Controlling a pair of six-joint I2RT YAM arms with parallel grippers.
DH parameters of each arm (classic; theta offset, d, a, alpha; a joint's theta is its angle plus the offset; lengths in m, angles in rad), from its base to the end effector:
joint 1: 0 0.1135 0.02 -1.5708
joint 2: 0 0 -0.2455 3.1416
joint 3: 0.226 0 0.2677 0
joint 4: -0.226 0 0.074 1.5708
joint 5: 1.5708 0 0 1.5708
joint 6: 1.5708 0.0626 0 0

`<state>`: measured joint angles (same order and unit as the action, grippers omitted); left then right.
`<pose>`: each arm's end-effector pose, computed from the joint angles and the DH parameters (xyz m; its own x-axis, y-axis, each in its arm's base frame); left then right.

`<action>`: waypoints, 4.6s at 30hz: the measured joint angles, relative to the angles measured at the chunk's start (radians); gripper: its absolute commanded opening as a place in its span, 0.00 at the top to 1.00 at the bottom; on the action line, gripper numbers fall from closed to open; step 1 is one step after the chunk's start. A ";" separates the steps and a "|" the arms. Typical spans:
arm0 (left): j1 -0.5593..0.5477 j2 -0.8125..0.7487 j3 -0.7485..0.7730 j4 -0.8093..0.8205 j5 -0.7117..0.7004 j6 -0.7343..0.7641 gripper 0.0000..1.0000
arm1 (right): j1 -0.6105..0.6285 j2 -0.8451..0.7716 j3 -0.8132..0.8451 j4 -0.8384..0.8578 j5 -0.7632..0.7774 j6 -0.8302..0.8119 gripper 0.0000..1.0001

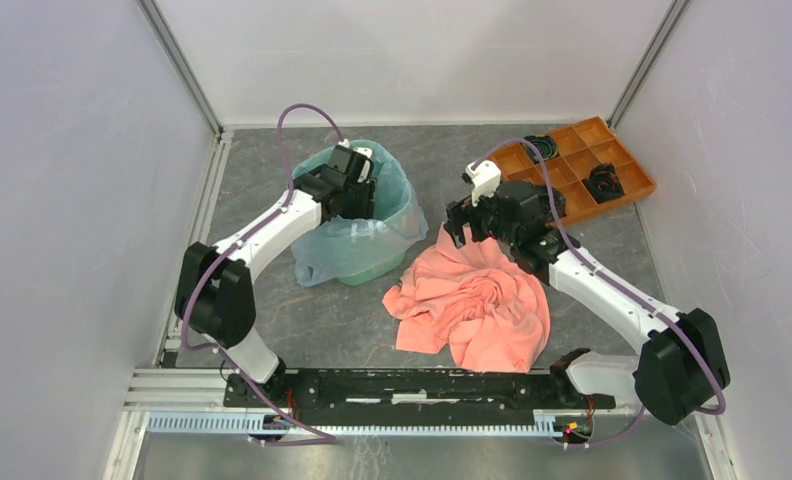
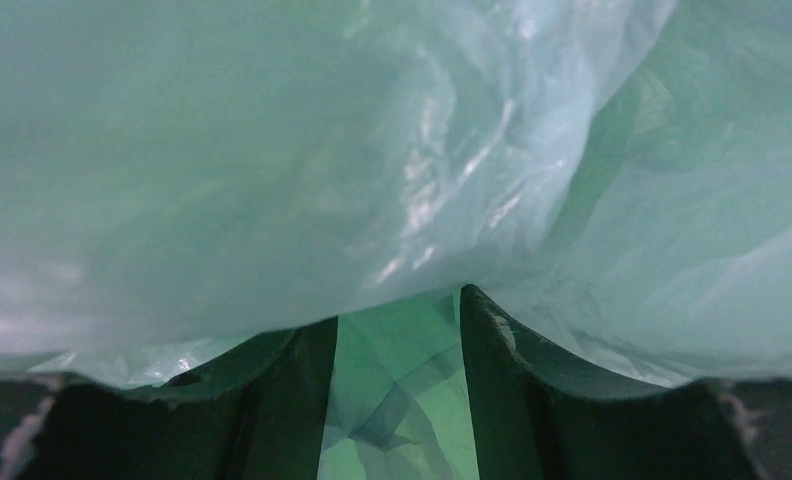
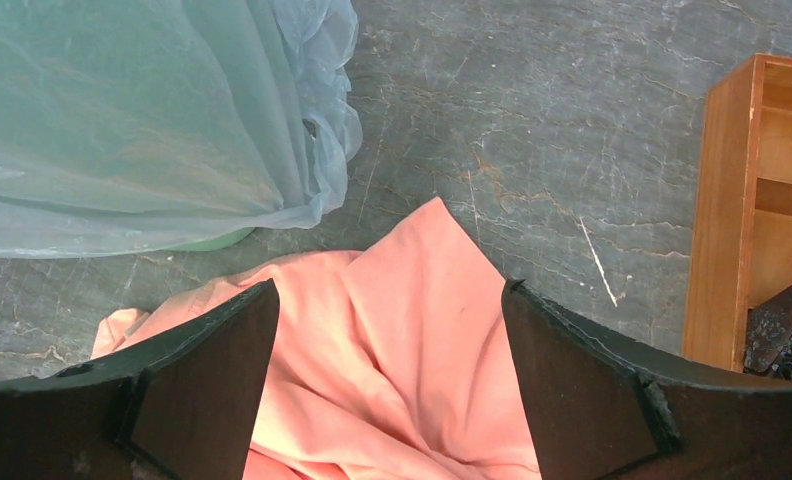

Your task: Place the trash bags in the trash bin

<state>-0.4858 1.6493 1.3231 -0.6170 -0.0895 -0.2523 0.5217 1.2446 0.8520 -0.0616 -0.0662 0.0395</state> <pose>0.3437 -0.1751 0.2211 -0.7976 0.1400 -0.5867 0.2267 0.9710 -0.0765 0.2823 0.1670 0.2418 -0.4018 -0.1855 -0.8968 -0.5333 0.8434 0.0645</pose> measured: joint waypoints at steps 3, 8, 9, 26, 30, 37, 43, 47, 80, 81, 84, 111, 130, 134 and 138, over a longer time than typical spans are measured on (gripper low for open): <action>0.000 0.001 -0.033 0.048 -0.016 -0.003 0.47 | 0.000 0.000 -0.009 0.003 0.000 0.000 0.11; 0.000 0.027 -0.072 0.106 -0.033 -0.004 0.49 | 0.000 0.000 -0.034 0.003 0.000 0.000 0.11; 0.000 0.031 -0.078 0.114 -0.033 -0.005 0.49 | 0.000 0.000 -0.036 0.003 0.000 0.000 0.11; -0.001 0.013 -0.027 0.055 -0.039 -0.016 0.37 | 0.000 -0.023 -0.050 0.004 0.000 0.001 0.11; -0.001 -0.067 -0.003 0.027 -0.040 -0.016 0.37 | 0.000 -0.023 -0.050 0.005 -0.003 0.008 0.11; -0.001 -0.135 -0.002 0.018 -0.039 -0.016 0.47 | 0.000 -0.019 -0.050 0.008 -0.025 0.024 0.11; -0.001 -0.080 -0.031 0.041 -0.020 -0.018 0.56 | 0.000 -0.019 -0.050 0.011 -0.035 0.031 0.10; -0.001 -0.035 -0.091 0.080 -0.010 -0.032 0.59 | 0.000 -0.019 -0.050 0.015 -0.035 0.034 0.10; -0.003 -0.087 -0.154 0.146 -0.013 -0.088 0.49 | 0.000 0.027 -0.066 0.061 -0.087 0.071 0.10; -0.003 -0.076 -0.156 0.151 -0.013 -0.089 0.49 | 0.000 0.028 -0.066 0.061 -0.090 0.072 0.10; -0.003 -0.036 -0.179 0.174 -0.010 -0.091 0.49 | 0.000 0.028 -0.066 0.063 -0.091 0.072 0.10; -0.018 -0.201 -0.157 0.150 -0.035 -0.109 0.05 | 0.081 0.068 -0.125 0.124 -0.135 0.040 0.02; -0.018 -0.733 -0.074 0.144 0.084 -0.093 0.00 | 0.249 0.226 -0.257 0.576 -0.057 0.034 0.02; -0.018 -0.855 -0.111 0.155 0.060 -0.074 0.00 | 0.250 0.290 -0.254 0.671 -0.085 -0.019 0.02; -0.018 -0.937 -0.118 0.156 0.031 -0.050 0.00 | 0.262 0.387 -0.199 0.723 -0.109 -0.044 0.02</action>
<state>-0.5034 0.7120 1.2049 -0.4614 -0.0582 -0.3027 0.7837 1.6314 0.6529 0.6617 -0.1749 -0.0044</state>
